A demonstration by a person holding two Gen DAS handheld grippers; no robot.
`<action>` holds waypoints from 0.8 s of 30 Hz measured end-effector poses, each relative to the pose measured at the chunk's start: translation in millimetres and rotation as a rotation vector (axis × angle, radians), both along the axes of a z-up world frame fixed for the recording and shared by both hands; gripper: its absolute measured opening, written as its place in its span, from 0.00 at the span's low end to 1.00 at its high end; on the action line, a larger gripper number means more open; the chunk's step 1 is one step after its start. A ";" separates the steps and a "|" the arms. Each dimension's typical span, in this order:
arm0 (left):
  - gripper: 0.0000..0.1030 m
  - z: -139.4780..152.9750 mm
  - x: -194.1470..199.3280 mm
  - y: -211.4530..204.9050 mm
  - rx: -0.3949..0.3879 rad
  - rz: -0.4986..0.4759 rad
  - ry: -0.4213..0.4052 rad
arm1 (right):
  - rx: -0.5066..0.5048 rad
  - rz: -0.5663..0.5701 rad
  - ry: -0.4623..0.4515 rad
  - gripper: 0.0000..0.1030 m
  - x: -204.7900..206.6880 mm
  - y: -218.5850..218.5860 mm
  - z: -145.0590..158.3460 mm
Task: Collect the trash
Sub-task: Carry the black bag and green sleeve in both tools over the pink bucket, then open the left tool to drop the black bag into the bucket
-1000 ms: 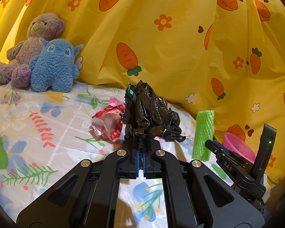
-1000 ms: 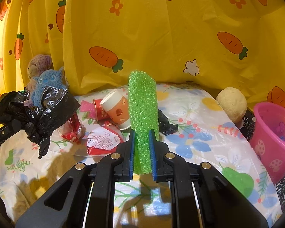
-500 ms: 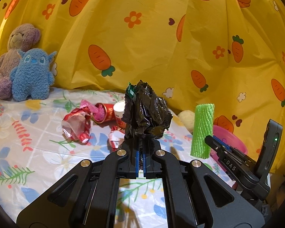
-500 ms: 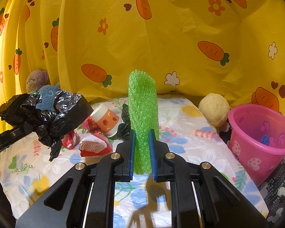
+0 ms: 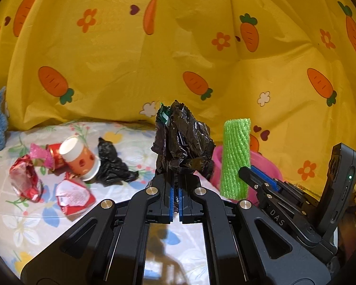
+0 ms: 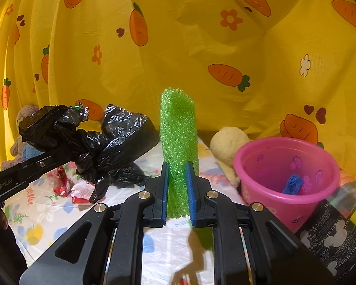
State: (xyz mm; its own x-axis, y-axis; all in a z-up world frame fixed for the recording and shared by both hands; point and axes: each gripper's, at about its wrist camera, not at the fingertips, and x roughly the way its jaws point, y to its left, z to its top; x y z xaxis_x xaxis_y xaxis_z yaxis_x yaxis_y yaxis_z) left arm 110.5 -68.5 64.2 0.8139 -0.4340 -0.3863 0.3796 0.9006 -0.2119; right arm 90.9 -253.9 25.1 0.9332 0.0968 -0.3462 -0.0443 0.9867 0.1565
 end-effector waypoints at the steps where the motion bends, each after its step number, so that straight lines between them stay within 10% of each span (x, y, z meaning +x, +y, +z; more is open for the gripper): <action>1: 0.01 2.0 3.4 -10.1 0.000 -0.022 -0.003 | 0.000 -0.020 -0.003 0.15 -0.7 -7.7 0.6; 24: 0.01 -41.2 95.0 -194.0 0.060 -0.333 0.090 | 0.069 -0.320 0.014 0.15 14.0 -146.1 -15.8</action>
State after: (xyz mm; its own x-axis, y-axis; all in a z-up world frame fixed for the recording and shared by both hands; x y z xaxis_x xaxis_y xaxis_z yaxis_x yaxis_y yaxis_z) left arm 205.5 -262.5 23.0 0.5930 -0.6441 -0.4832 0.6366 0.7425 -0.2085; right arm 104.9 -400.0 9.3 0.9151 -0.1772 -0.3623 0.2693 0.9371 0.2219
